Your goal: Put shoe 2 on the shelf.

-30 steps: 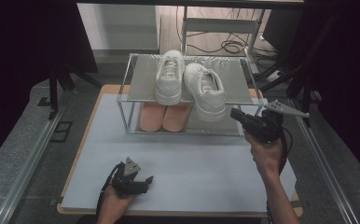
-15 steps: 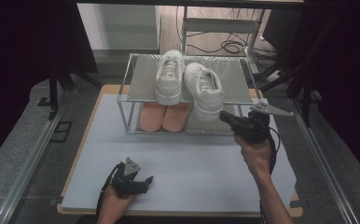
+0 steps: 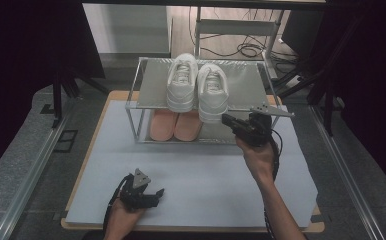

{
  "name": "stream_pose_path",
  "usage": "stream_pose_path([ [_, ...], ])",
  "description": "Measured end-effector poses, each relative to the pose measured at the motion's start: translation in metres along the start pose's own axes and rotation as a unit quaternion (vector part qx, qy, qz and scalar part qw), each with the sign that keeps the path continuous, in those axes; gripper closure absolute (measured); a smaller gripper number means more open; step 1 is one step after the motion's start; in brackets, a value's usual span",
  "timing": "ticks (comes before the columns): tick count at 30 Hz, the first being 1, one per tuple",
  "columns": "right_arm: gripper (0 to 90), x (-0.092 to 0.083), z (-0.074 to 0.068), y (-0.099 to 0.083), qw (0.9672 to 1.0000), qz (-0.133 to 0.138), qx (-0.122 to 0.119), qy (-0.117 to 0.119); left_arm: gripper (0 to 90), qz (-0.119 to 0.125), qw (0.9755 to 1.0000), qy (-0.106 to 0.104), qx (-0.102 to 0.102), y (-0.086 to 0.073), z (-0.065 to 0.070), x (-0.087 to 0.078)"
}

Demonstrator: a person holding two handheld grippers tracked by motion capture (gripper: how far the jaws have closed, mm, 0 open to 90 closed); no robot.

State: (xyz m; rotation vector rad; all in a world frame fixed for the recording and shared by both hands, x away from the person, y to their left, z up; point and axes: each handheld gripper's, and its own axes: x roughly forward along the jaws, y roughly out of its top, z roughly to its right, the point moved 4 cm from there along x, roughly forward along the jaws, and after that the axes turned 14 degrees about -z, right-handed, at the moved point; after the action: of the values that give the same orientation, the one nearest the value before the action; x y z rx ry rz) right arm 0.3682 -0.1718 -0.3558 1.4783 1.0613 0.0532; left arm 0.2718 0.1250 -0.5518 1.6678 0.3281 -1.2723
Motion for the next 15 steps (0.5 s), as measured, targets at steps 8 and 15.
stream_pose_path([
  [8,89.9,0.010,0.000,0.005,1.0000,0.002,0.000,-0.007,23.2,0.000,1.0000,0.000,0.000,0.000,0.000,0.000],
  [15,90.0,0.016,0.005,0.009,0.9999,-0.001,0.011,-0.013,23.2,0.001,1.0000,0.000,0.000,0.000,0.000,0.000],
])
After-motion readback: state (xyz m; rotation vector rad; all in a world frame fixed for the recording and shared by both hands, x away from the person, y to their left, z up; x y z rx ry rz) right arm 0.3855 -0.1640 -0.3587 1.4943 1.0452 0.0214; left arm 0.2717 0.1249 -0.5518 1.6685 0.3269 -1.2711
